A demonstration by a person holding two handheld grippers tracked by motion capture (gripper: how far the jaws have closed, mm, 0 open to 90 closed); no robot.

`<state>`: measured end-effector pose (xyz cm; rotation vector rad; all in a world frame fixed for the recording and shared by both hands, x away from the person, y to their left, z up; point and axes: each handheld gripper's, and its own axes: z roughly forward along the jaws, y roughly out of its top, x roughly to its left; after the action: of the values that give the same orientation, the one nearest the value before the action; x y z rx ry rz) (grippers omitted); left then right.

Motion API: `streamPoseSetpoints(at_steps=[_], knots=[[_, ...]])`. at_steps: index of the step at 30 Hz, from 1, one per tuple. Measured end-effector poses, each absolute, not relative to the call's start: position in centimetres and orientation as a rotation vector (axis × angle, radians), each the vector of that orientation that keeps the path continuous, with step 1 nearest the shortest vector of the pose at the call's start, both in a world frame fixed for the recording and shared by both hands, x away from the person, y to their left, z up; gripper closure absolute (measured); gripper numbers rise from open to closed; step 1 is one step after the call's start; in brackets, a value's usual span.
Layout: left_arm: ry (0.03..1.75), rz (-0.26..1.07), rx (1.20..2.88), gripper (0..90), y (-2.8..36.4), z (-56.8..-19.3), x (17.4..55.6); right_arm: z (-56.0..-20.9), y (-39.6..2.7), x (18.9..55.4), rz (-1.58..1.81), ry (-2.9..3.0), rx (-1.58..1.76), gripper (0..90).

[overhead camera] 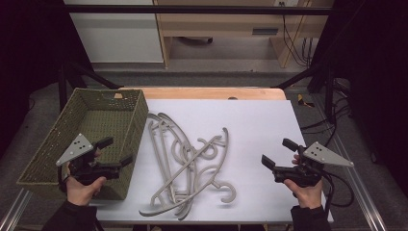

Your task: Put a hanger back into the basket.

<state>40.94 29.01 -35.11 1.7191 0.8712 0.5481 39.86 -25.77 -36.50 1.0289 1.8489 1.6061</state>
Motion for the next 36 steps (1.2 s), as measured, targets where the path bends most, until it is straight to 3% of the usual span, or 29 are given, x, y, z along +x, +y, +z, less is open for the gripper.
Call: streamPoseSetpoints(at_steps=[16, 36], knots=[[0.808, 0.496, 1.814, 5.4, 25.3, -34.8, 39.9, -36.3, -25.6, 39.8, 1.589, 1.858, 1.027, 4.0], [0.687, 0.353, 2.131, 6.8, 17.3, -36.8, 39.0, -36.3, -25.4, 39.8, 1.566, 1.884, 1.025, 4.0]])
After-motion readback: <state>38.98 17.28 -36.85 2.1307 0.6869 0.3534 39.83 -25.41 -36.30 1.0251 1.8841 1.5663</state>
